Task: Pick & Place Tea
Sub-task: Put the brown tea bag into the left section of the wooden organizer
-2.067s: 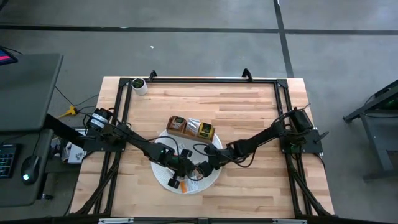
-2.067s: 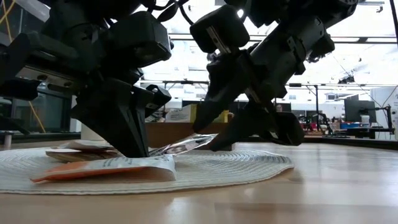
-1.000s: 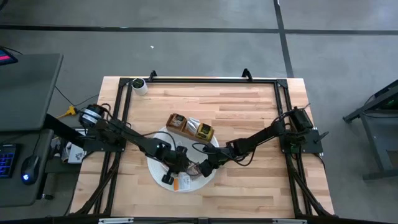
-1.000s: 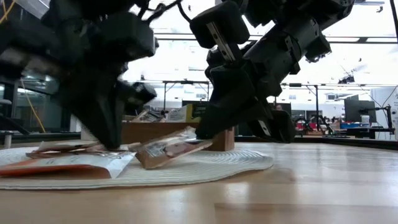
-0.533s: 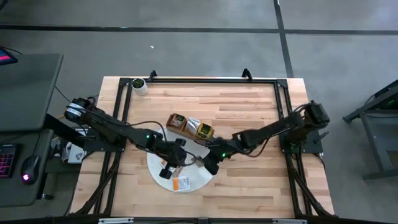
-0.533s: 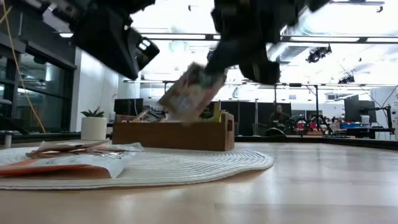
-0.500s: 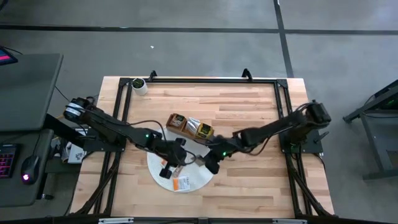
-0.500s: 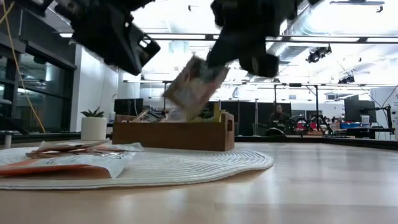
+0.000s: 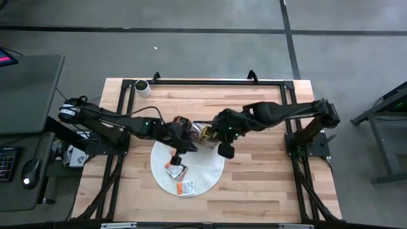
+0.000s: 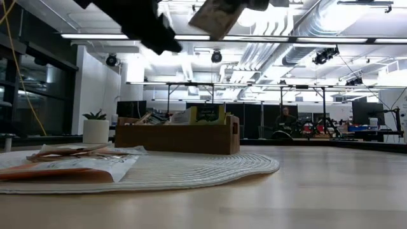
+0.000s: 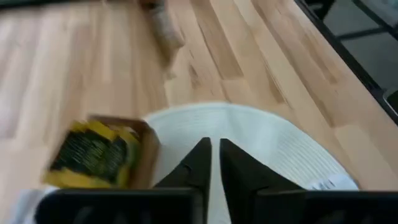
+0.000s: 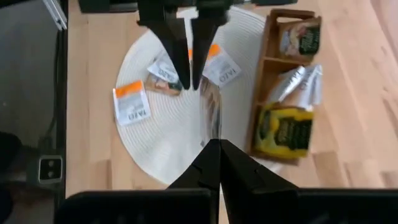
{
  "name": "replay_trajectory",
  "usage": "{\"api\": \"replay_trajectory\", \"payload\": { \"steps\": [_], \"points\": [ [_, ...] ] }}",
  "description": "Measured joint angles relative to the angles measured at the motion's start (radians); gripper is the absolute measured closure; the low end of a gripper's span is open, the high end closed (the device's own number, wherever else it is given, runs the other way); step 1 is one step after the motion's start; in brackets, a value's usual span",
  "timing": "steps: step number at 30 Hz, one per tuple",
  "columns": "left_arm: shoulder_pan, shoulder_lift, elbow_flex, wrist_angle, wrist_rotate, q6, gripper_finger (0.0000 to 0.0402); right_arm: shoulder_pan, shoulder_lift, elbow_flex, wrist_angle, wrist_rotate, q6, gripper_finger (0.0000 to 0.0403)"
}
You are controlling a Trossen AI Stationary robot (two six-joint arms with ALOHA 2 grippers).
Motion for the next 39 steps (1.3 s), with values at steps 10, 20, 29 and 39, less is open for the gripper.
{"api": "replay_trajectory", "payload": {
  "steps": [10, 20, 29, 39],
  "points": [
    [0.076, -0.036, -0.001, 0.166, 0.060, 0.053, 0.0234, -0.002, 0.000, 0.034, -0.179, -0.010, -0.029, 0.0403],
    [0.135, 0.004, 0.146, 0.159, 0.115, 0.048, 0.0184, 0.002, 0.001, -0.004, -0.147, 0.001, -0.038, 0.0403],
    [0.135, 0.040, 0.161, 0.127, 0.082, 0.039, 0.0183, 0.000, 0.001, -0.004, -0.107, 0.018, -0.057, 0.0403],
    [0.135, 0.082, 0.166, 0.168, 0.085, -0.005, 0.0183, -0.007, 0.001, -0.004, -0.061, 0.035, -0.077, 0.0403]
  ]
}}
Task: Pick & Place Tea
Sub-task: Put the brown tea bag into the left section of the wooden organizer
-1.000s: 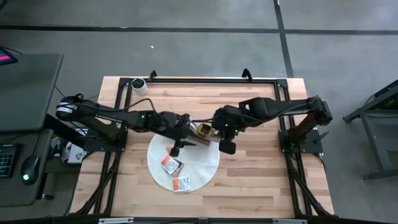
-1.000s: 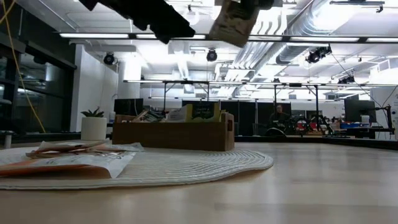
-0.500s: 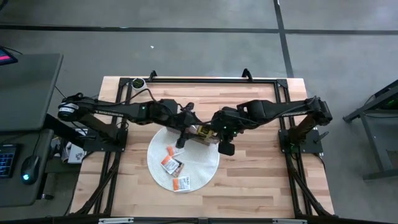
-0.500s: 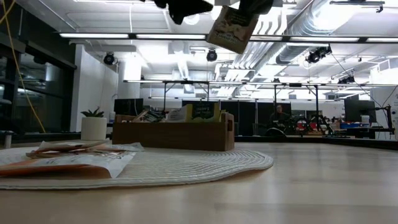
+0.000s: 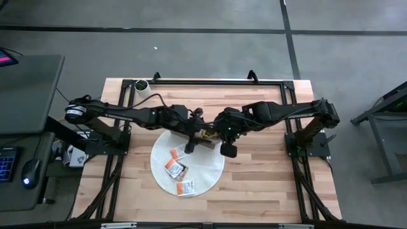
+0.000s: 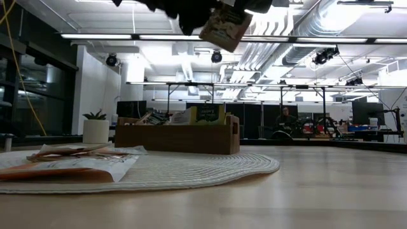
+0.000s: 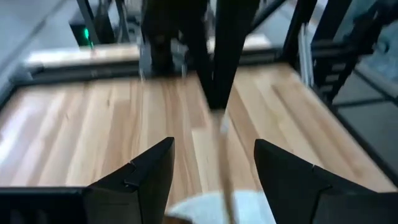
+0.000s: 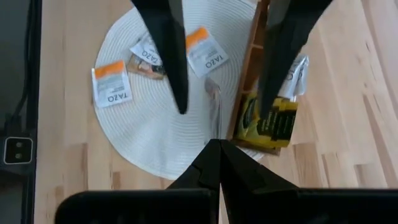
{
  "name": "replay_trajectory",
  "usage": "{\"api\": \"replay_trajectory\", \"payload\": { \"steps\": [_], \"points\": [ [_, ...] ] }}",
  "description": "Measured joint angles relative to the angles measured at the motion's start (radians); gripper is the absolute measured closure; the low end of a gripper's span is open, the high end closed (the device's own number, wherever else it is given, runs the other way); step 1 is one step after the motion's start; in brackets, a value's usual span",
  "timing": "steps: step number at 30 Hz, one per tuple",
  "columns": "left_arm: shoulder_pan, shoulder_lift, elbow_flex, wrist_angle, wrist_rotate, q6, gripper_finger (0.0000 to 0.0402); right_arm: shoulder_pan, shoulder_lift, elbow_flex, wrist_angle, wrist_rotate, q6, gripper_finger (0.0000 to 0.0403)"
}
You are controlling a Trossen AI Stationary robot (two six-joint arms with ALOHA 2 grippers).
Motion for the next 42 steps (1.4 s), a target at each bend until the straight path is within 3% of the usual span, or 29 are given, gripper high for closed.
{"api": "replay_trajectory", "payload": {
  "steps": [10, 15, 23, 32, 36, 42],
  "points": [
    [0.000, 0.001, -0.002, 0.019, -0.014, -0.005, 0.0196, -0.005, 0.000, 0.000, 0.012, 0.006, -0.008, 0.0403],
    [0.000, 0.000, -0.002, 0.029, -0.019, -0.005, 0.0256, -0.005, 0.000, 0.000, 0.015, 0.008, -0.008, 0.0403],
    [0.000, 0.000, -0.002, 0.035, -0.026, 0.000, 0.0386, -0.004, 0.001, 0.000, 0.015, 0.011, -0.008, 0.0403],
    [0.000, -0.001, 0.000, 0.002, -0.062, 0.032, 0.0401, -0.004, 0.002, 0.000, 0.013, 0.076, 0.025, 0.0398],
    [0.001, -0.008, -0.002, -0.085, -0.092, 0.063, 0.0401, -0.003, 0.002, 0.000, 0.012, 0.101, 0.085, 0.0360],
    [0.009, -0.041, -0.005, -0.180, -0.131, 0.102, 0.0401, -0.003, -0.003, 0.000, -0.014, 0.152, 0.151, 0.0258]
  ]
}}
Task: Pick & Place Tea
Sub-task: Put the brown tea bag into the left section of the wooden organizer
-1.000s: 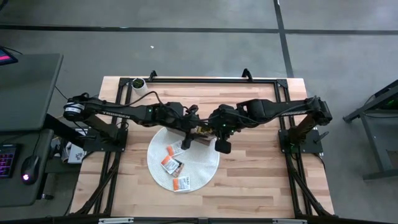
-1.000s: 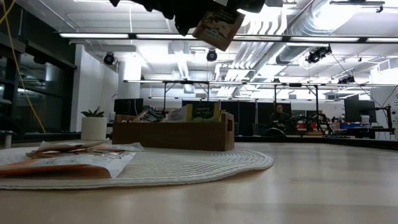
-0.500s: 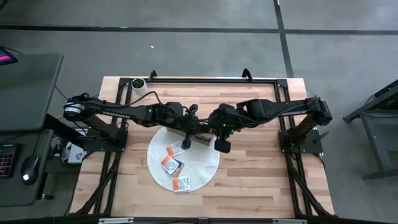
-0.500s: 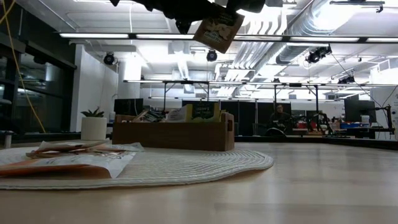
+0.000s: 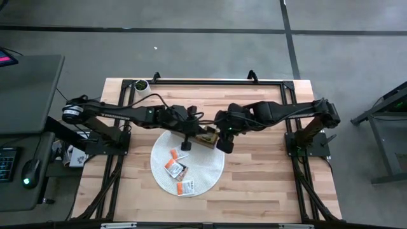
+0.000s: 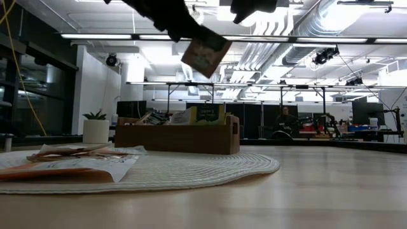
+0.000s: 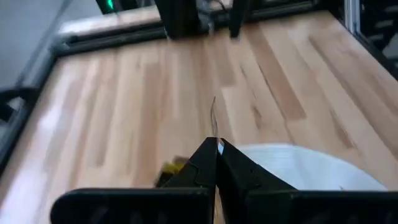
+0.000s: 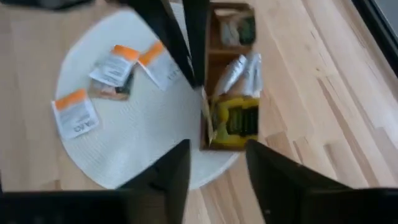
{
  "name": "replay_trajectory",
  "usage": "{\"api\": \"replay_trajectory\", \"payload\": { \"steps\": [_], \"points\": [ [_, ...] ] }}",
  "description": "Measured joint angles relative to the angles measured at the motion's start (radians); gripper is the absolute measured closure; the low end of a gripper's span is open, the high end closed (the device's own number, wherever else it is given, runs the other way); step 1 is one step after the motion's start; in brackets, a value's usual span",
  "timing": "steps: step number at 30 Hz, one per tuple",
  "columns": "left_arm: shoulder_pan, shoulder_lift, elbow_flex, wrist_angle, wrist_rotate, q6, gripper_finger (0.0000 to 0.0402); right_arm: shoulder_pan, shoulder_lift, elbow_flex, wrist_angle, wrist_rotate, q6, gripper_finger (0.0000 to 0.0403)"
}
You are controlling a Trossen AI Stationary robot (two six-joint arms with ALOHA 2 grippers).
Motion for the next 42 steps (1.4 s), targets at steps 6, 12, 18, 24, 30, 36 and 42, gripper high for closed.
{"api": "replay_trajectory", "payload": {
  "steps": [6, 12, 18, 24, 30, 36, 42],
  "points": [
    [0.066, -0.090, -0.033, -0.079, -0.031, 0.028, 0.0401, 0.007, -0.005, -0.002, -0.168, 0.102, 0.113, 0.0193],
    [0.152, -0.277, -0.205, -0.058, -0.019, 0.019, 0.0401, 0.049, -0.006, -0.003, -0.251, 0.216, 0.187, 0.0183],
    [0.226, -0.401, -0.446, 0.074, 0.105, -0.049, 0.0401, 0.092, -0.006, -0.003, -0.241, 0.270, 0.206, 0.0182],
    [0.285, -0.394, -0.532, 0.178, 0.166, -0.052, 0.0401, 0.107, -0.006, -0.003, -0.214, 0.295, 0.221, 0.0182],
    [0.359, -0.350, -0.595, 0.231, 0.221, -0.030, 0.0401, 0.112, -0.006, -0.003, -0.169, 0.281, 0.242, 0.0182],
    [0.413, -0.292, -0.620, 0.274, 0.274, -0.015, 0.0401, 0.130, -0.006, -0.003, -0.164, 0.283, 0.270, 0.0182],
    [0.439, -0.228, -0.620, 0.282, 0.307, 0.002, 0.0401, 0.144, -0.006, -0.003, -0.161, 0.283, 0.290, 0.0183]
  ]
}}
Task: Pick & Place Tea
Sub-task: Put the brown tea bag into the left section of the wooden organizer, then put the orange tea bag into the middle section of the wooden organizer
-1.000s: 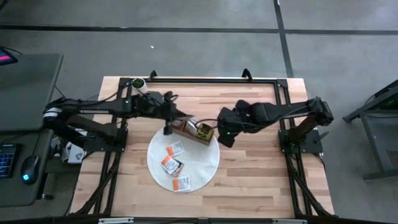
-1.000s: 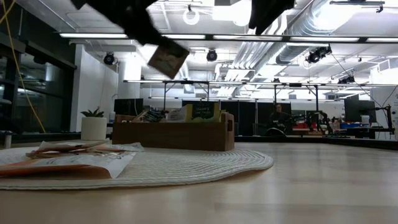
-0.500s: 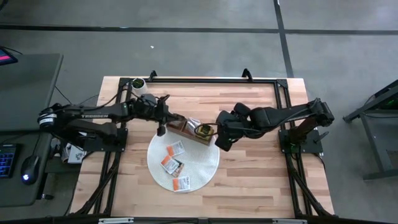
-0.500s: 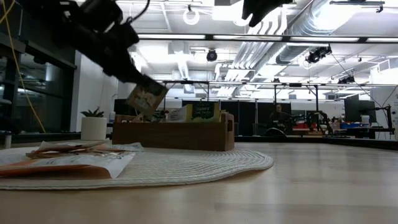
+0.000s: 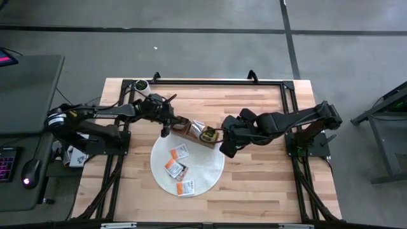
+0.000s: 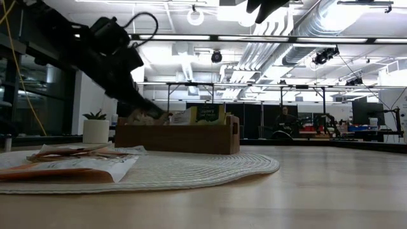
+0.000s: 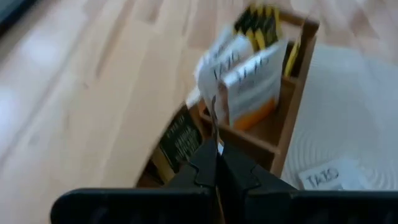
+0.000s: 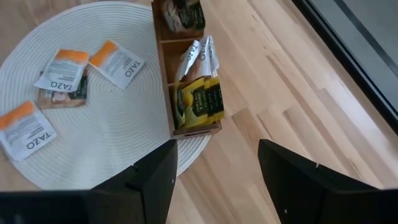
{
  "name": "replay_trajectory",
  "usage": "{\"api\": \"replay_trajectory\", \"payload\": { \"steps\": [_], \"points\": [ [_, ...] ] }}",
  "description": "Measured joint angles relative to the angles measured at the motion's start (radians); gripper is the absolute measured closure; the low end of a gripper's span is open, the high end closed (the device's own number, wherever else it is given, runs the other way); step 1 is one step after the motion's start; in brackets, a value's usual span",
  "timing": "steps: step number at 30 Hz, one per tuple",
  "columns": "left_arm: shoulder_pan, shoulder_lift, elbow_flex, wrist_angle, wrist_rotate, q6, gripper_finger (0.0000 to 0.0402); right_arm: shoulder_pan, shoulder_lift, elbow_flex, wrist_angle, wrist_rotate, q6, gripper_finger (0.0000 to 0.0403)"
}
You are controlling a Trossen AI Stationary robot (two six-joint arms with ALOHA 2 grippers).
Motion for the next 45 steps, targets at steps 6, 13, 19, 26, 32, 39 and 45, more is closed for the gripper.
{"api": "replay_trajectory", "payload": {
  "steps": [6, 13, 19, 26, 32, 39, 45],
  "points": [
    [-0.002, 0.045, 0.001, -0.001, -0.001, -0.001, 0.0401, 0.003, 0.000, 0.000, 0.001, -0.003, 0.010, 0.0182],
    [-0.003, 0.048, 0.000, 0.009, -0.039, -0.013, 0.0383, 0.003, 0.000, 0.000, 0.005, -0.021, 0.010, 0.0183],
    [-0.003, 0.018, 0.000, 0.016, -0.032, -0.005, 0.0312, 0.003, 0.000, 0.000, 0.005, -0.021, 0.007, 0.0182],
    [-0.003, -0.065, 0.000, 0.003, -0.009, -0.013, 0.0244, 0.003, 0.000, 0.000, 0.024, -0.022, -0.001, 0.0183],
    [-0.009, -0.222, 0.001, -0.159, 0.055, -0.026, 0.0263, 0.002, 0.035, 0.000, 0.171, -0.082, -0.052, 0.0182],
    [-0.197, -0.378, 0.001, -0.452, 0.067, -0.049, 0.0387, 0.000, 0.182, 0.000, 0.419, -0.228, -0.040, 0.0183],
    [-0.409, -0.394, 0.001, -0.510, 0.019, -0.202, 0.0399, 0.000, 0.312, -0.001, 0.578, -0.274, 0.149, 0.0183]
  ]
}}
